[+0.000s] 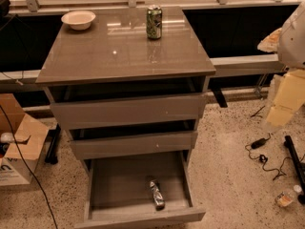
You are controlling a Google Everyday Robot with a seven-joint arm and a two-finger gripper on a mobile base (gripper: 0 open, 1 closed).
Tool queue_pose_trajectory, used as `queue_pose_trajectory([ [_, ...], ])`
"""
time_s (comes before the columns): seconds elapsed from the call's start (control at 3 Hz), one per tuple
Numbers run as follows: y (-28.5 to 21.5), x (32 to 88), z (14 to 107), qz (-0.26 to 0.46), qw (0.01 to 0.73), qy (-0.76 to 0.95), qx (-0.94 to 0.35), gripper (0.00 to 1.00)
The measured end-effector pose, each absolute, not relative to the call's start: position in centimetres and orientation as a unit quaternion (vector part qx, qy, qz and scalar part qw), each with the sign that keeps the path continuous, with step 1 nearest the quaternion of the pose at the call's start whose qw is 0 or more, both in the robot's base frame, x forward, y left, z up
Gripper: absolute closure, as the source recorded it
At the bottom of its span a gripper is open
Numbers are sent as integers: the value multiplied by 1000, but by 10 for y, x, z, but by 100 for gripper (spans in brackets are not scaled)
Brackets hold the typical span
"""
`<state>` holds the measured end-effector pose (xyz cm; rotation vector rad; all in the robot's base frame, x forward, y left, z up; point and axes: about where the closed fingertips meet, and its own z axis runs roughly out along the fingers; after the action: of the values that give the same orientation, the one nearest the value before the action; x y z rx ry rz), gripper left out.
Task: Pick redbull can from bottom drawer and place on counter
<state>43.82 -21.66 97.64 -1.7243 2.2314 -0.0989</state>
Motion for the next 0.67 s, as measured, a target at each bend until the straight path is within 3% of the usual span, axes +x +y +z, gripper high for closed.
queue_pose_trajectory([
  [0.67,-218,440,963,-25,166,801,-575,0],
])
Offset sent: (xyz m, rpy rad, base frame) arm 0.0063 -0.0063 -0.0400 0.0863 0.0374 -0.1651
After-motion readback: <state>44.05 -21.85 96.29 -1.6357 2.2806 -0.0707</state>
